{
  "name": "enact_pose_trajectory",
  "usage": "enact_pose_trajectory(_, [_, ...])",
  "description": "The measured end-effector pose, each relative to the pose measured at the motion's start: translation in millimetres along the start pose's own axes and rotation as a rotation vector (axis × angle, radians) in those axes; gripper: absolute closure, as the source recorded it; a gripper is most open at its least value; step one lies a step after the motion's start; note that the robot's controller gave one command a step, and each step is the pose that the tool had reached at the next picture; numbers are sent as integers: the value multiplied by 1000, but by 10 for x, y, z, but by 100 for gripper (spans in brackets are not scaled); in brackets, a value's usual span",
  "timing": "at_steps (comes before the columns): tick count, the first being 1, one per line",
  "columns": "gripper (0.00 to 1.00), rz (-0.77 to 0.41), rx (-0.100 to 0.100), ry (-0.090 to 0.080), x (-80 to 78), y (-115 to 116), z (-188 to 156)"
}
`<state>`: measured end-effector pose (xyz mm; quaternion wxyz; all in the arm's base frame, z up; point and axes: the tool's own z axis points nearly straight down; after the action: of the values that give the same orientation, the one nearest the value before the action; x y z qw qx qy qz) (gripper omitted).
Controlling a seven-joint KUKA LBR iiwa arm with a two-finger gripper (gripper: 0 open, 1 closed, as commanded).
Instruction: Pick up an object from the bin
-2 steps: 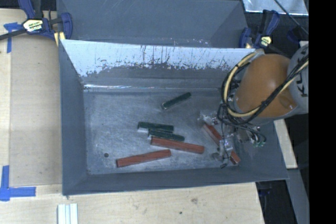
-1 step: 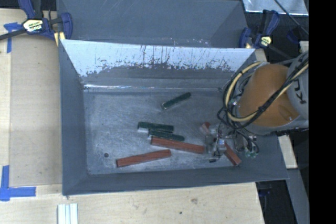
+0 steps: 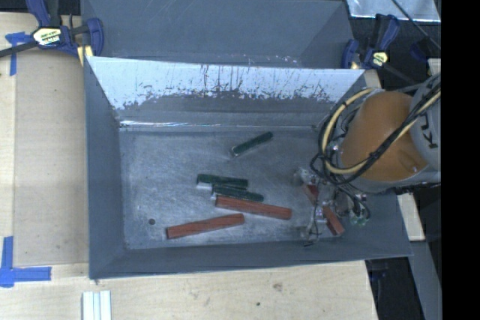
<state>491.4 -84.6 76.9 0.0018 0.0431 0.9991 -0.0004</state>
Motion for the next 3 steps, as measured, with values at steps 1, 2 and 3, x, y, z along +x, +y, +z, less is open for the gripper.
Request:
enact_pose_trajectory(1, [0,-6,0,0,0,7,-1])
enact_pose_trajectory(2, [0,-220,0,-1,-5,298,-53])
enact_pose_trajectory(3, [100,-252,-2,0,51,873,62])
